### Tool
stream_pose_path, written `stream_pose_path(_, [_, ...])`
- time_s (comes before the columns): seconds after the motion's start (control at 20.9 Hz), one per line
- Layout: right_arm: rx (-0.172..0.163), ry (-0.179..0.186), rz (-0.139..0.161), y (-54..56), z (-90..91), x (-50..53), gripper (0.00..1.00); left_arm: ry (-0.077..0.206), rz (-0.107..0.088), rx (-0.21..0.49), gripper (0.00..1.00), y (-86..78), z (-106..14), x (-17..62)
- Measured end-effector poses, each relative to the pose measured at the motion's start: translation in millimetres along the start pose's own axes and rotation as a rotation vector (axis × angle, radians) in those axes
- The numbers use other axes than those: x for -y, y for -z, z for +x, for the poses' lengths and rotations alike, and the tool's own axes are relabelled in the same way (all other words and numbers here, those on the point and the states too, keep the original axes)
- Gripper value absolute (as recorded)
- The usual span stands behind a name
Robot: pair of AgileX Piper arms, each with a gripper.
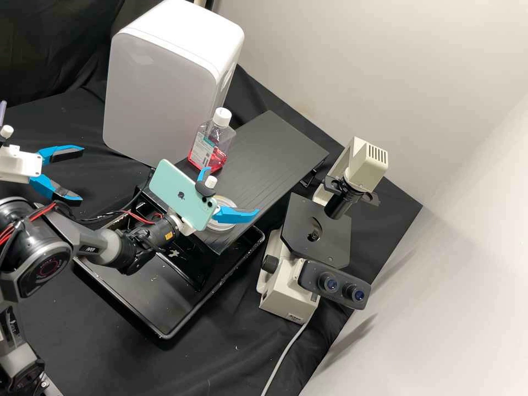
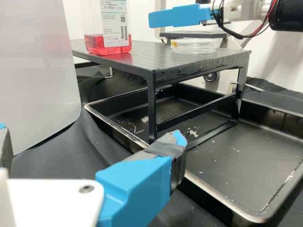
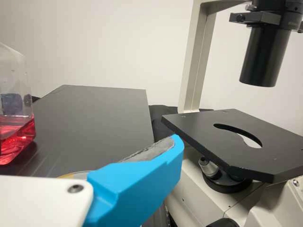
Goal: Remove the lid from the petri dish
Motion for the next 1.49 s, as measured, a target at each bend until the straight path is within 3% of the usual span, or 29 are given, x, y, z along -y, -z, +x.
stream_pose_path(0.53, [-0.007, -0.008, 0.000, -0.7, -2.3, 0.7, 1.00, 0.028, 0.007, 0.042, 1.00, -9.5, 0.6, 6.2])
stream_pose_path(1.01, [0.025, -0.042, 0.006, -22.3, -36.3, 4.8, 1.00, 0.045, 0.007, 0.043, 1.00, -10.5, 1.3, 10.1])
stream_pose_path(1.29, [0.037, -0.034, 0.006, -27.8, -37.0, 9.7, 1.00, 0.051, 0.008, 0.047, 1.00, -11.8, 1.5, 11.5])
stream_pose_path(1.49, [0.039, -0.010, 0.010, -27.6, -34.9, 17.3, 1.00, 0.054, 0.008, 0.047, 1.00, -12.0, 1.6, 12.2])
